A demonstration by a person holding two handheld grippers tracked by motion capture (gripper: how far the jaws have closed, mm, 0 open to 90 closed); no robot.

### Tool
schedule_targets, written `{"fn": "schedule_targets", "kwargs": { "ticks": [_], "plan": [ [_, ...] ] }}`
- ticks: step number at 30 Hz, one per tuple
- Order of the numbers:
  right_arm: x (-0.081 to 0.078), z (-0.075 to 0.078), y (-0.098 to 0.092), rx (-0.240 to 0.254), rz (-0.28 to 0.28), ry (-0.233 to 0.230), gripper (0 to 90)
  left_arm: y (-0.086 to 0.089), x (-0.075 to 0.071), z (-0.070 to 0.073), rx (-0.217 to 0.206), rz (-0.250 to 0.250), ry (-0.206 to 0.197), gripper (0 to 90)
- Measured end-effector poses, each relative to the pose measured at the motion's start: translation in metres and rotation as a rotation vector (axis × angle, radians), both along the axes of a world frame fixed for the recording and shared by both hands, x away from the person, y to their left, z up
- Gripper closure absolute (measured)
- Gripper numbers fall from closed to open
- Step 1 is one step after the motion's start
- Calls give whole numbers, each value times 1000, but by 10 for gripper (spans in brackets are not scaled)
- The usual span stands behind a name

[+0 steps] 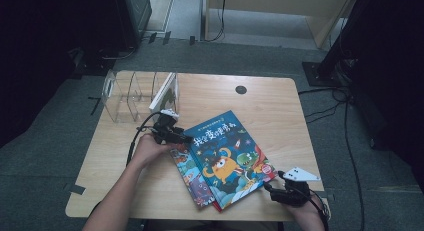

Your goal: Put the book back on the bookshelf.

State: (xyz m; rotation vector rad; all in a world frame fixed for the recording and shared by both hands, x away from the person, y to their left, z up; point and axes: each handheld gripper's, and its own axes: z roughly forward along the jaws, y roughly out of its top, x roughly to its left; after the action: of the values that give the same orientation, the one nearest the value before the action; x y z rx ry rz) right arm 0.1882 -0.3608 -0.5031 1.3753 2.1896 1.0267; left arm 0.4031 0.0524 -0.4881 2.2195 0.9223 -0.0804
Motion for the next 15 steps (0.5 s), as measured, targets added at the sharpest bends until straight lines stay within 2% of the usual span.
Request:
{"fn": "schedule_targets", "kwargs": {
  "ticks": [4, 7, 11, 13, 15],
  "plan": [
    [3, 0, -3, 20, -17, 9, 325, -1, -4, 0, 12, 18, -23, 356],
    [5, 0, -5, 15, -33, 11, 339, -1, -6, 1, 20, 18, -29, 361],
    [8, 0, -9, 19, -49, 21, 352, 3, -6, 2, 15, 24, -27, 387],
    [9, 0, -9, 20, -48, 23, 360, 6, -4, 3, -4, 29, -15, 389],
    [10, 0, -9, 18, -48, 23, 370, 7, -4, 5, -7, 38, -29, 401]
  ]
}}
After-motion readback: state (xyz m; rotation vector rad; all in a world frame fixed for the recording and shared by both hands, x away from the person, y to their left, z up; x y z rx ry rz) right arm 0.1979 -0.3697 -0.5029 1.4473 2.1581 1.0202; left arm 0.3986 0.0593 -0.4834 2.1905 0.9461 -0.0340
